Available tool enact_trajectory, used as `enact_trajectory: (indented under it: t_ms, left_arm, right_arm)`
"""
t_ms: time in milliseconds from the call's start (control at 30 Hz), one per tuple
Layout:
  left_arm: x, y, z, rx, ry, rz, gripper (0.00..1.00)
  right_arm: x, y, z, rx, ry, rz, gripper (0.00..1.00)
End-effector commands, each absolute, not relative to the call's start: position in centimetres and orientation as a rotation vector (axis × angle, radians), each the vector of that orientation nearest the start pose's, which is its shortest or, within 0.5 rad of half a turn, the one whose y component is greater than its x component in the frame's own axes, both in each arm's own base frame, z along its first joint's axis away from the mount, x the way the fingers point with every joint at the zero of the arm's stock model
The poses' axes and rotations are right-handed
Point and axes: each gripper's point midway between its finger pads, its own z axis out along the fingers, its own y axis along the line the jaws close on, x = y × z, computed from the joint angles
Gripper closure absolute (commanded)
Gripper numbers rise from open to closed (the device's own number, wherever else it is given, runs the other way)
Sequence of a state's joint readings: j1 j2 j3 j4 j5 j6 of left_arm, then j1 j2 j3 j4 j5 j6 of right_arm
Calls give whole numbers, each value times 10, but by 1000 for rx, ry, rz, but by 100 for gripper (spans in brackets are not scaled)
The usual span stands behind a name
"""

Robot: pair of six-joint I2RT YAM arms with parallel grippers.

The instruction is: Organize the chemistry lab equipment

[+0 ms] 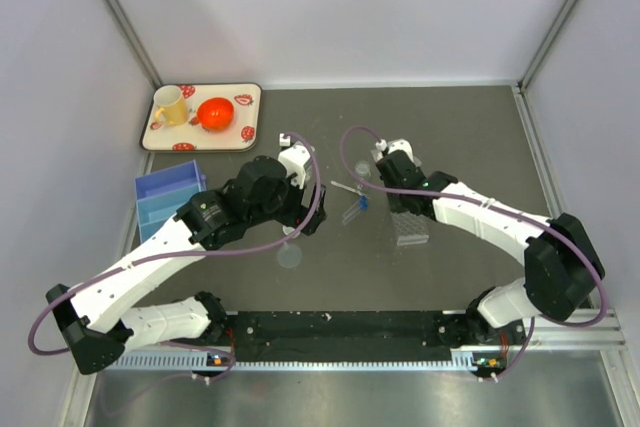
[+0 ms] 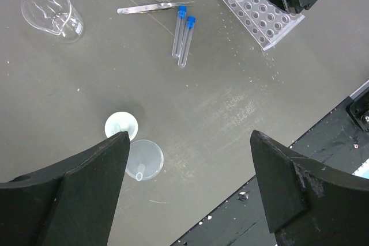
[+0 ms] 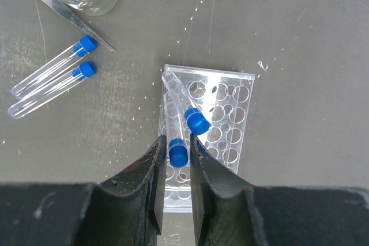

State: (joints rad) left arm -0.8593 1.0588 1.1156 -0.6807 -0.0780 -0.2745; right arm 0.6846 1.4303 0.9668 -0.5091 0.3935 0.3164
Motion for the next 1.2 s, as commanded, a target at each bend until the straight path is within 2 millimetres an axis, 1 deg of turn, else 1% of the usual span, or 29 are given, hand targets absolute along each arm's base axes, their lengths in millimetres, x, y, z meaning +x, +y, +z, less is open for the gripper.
enact_trajectory:
  t_ms: [0,100,233,333,467,533,567,600,633,667,700,733,800,833,933,1033,1067,1100,1167]
  left_arm:
    - [209,-241,248,598,2119,-581,9]
    - [207,-241,248,595,2118,-590,9]
    - [207,-241,248,592,2122,-593,9]
    - [206,-241,250,586,2118,-601,9]
    - [205,-246,246,593,2136,-622,9]
    - [206,-249,243,584,2143,-628,9]
    - [207,-250,240,583,2150,-628,9]
    - [207,-251,239,581,2153,-630,10]
    - [207,-252,238,575,2160,-634,10]
    - [208,-253,237,569,2161,-635,10]
    - [209,-254,238,563,2155,-639,10]
    - [209,-255,238,555,2158,-643,10]
    - [210,-257,240,543,2151,-656,10]
    - [210,-258,240,536,2151,-665,10]
    - [212,-261,238,514,2155,-679,11]
    - [216,-266,228,497,2181,-670,11]
    - [219,-268,219,499,2202,-655,11]
    - [222,-269,214,492,2209,-642,11]
    - [232,-272,198,473,2236,-594,11]
  right_arm:
    - [303,174,113,-268,2397,-32,77]
    - [304,174,123,-261,2378,-20,71]
    - [300,171,140,-253,2360,-7,69]
    - [297,167,157,-244,2330,4,69]
    - [284,165,178,-260,2299,20,68]
    - [275,171,192,-283,2273,52,68]
    - [268,171,194,-292,2280,53,68]
    - [261,178,197,-323,2270,67,68]
    - [256,179,201,-325,2260,81,68]
    - [251,181,202,-318,2261,97,68]
    - [244,184,199,-337,2268,108,68]
    - [238,183,196,-336,2270,119,68]
    - [229,187,188,-328,2295,159,68]
    - [222,190,178,-347,2317,167,68]
    - [212,206,161,-375,2335,229,69]
    - [211,220,148,-388,2360,279,70]
    - [211,222,147,-384,2359,281,70]
    - [213,221,147,-371,2352,268,70]
    - [217,218,152,-341,2330,255,68]
